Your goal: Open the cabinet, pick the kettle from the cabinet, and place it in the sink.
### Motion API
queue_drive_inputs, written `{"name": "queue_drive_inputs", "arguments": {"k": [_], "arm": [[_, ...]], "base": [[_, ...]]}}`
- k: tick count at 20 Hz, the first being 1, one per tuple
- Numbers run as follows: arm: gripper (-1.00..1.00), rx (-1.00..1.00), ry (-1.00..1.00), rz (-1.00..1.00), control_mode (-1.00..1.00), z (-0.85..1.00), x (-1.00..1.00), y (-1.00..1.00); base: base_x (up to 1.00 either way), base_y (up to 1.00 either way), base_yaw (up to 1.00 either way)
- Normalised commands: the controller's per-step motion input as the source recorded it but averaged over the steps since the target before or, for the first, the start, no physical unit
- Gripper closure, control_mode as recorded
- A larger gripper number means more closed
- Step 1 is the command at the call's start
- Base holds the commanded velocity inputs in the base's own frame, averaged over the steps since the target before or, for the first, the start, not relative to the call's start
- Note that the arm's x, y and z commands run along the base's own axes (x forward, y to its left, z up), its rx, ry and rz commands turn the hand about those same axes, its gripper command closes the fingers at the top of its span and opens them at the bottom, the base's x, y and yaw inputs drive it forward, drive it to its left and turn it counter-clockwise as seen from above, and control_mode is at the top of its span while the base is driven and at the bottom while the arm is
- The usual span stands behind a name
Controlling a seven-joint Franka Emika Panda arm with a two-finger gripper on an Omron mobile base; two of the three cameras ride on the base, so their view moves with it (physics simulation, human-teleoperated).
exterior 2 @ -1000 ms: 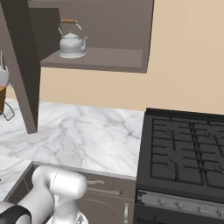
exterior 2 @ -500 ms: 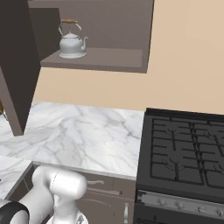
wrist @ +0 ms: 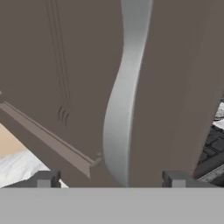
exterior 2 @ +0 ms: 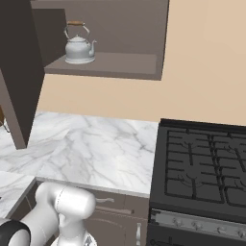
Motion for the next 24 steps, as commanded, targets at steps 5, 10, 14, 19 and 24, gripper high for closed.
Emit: {"name": "queue_drive_inputs", "arguments": {"k": [5, 10, 14, 19, 24], "arm": [[-1.0, 0.0, 0.0, -0.02, -1.0, -0.11, -0.3, 0.0], [-1.0, 0.01, 0.0, -0.02, -1.0, -0.04, -0.33, -0.09], [-1.0, 0.08, 0.0, 0.0, -1.0, 0.0, -0.34, -0.23], [-1.0, 0.13, 0.0, 0.0, -1.0, 0.0, -0.27, -0.33], [-1.0, 0.21, 0.0, 0.0, -1.0, 0.0, -0.24, -0.42]], "base": [[0.0, 0.0, 0.0], [0.0, 0.0, 0.0], [0.0, 0.0, 0.0], [0.0, 0.0, 0.0], [0.0, 0.0, 0.0]]}}
